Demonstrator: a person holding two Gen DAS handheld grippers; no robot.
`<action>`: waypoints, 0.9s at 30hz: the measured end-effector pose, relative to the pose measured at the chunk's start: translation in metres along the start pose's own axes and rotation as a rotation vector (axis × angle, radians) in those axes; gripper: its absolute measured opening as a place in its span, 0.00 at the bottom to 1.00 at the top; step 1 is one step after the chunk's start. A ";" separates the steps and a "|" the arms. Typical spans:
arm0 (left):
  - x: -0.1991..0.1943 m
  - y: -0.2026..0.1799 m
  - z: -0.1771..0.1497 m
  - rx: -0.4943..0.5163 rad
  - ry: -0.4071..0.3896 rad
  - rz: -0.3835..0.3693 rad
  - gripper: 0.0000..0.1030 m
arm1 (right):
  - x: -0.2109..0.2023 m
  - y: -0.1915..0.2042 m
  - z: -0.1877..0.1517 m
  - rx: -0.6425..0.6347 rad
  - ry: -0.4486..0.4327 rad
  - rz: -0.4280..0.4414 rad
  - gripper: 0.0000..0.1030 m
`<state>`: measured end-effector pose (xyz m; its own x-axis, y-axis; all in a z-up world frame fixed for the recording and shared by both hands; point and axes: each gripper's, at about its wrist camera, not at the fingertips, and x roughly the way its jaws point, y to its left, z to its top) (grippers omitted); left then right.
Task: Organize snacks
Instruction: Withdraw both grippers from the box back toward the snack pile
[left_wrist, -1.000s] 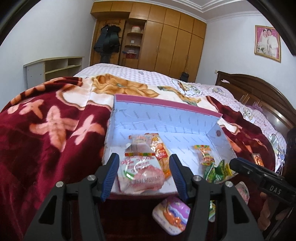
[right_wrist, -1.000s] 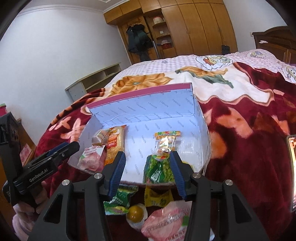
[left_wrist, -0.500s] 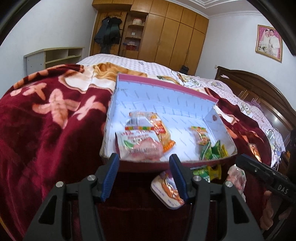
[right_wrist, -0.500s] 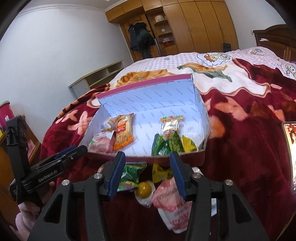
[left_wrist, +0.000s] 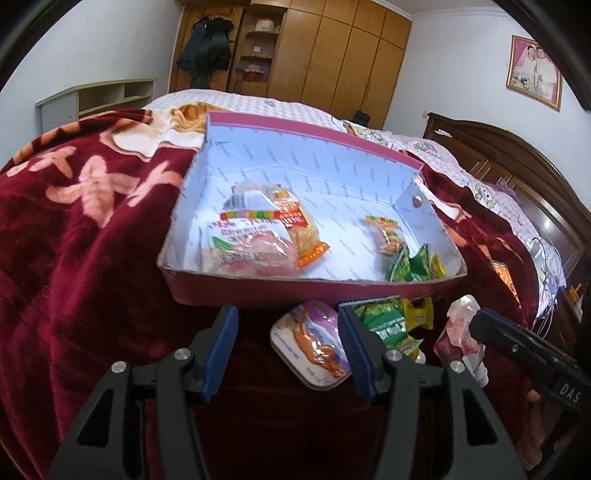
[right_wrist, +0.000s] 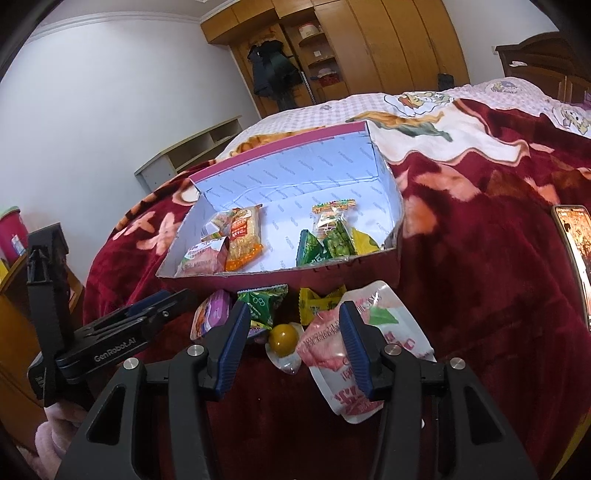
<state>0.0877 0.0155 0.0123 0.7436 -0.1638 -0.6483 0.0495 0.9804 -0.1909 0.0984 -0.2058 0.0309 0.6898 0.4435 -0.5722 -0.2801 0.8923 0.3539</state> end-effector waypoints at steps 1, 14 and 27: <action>0.002 -0.002 0.000 0.001 0.006 0.000 0.58 | -0.001 -0.001 -0.001 0.002 -0.001 0.001 0.50; 0.024 -0.020 -0.005 0.020 0.043 0.031 0.65 | -0.007 -0.006 -0.002 0.023 -0.016 0.027 0.50; 0.035 -0.014 -0.013 -0.031 0.057 0.094 0.65 | -0.006 -0.013 -0.005 0.041 -0.013 0.033 0.50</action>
<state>0.1049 -0.0058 -0.0173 0.7046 -0.0778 -0.7054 -0.0404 0.9880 -0.1493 0.0942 -0.2198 0.0260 0.6894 0.4710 -0.5503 -0.2750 0.8730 0.4027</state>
